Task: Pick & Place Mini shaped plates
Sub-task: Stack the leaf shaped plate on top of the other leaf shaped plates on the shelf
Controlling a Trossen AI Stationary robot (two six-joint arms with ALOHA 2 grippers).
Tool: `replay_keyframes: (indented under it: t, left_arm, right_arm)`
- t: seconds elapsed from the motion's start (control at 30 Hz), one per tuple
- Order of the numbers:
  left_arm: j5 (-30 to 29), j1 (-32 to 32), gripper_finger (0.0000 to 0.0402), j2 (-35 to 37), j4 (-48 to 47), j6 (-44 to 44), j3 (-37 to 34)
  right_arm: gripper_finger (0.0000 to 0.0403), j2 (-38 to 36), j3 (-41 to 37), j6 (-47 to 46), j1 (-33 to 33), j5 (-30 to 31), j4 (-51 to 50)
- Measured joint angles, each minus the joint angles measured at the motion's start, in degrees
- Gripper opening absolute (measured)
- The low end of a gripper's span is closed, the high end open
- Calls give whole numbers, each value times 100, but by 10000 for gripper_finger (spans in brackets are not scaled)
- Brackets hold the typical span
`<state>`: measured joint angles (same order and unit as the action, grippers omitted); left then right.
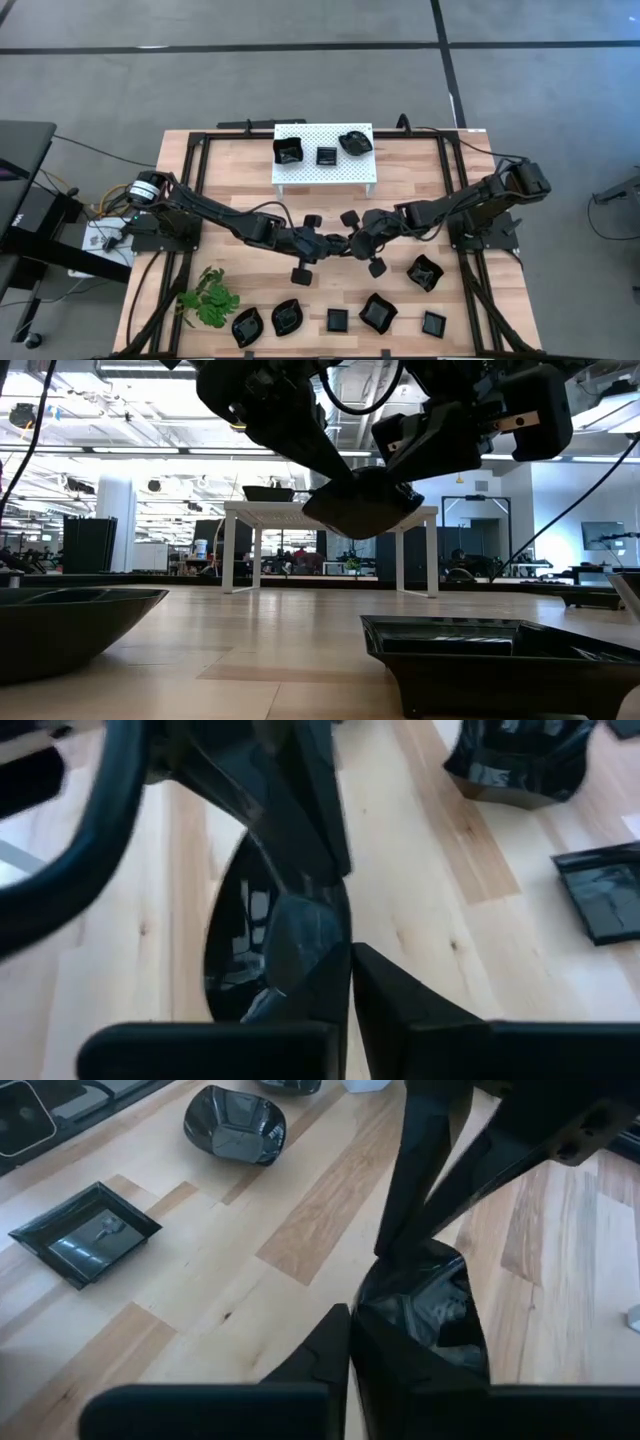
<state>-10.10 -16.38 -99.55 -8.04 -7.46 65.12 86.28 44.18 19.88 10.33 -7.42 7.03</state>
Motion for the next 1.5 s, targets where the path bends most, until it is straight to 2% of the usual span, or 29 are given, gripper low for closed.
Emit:
replay_keyframes:
  t: [0.23,0.4,0.6,0.83,0.93,1.1,1.23,1.37,1.5]
  left_arm:
    - [-146,4,53,0,121,70,0]
    - [-547,4,75,0,120,344,0]
    - [-851,26,79,0,119,820,0]
    - [-859,26,77,0,121,817,0]
    - [-897,26,77,0,129,817,9]
    - [-1011,26,77,0,135,817,9]
    - [-1124,76,77,0,147,817,9]
    - [-1133,153,76,0,167,817,9]
    - [-1133,254,76,0,169,817,9]
  right_arm:
    - [5,2,0,-178,-119,9,-164]
    - [3,2,0,-348,-227,17,-329]
    - [2,-42,0,-761,-220,6,-731]
    - [1,-720,0,-799,75,52,-987]
    - [1,-1142,0,-800,233,675,-1428]
    - [1,-1757,7,-793,236,2450,-2211]
    - [1,-2172,7,-271,-11,3391,-2096]
    - [1,-2443,7,750,-541,3615,-1338]
    - [1,-2527,7,1435,-1371,3247,-947]
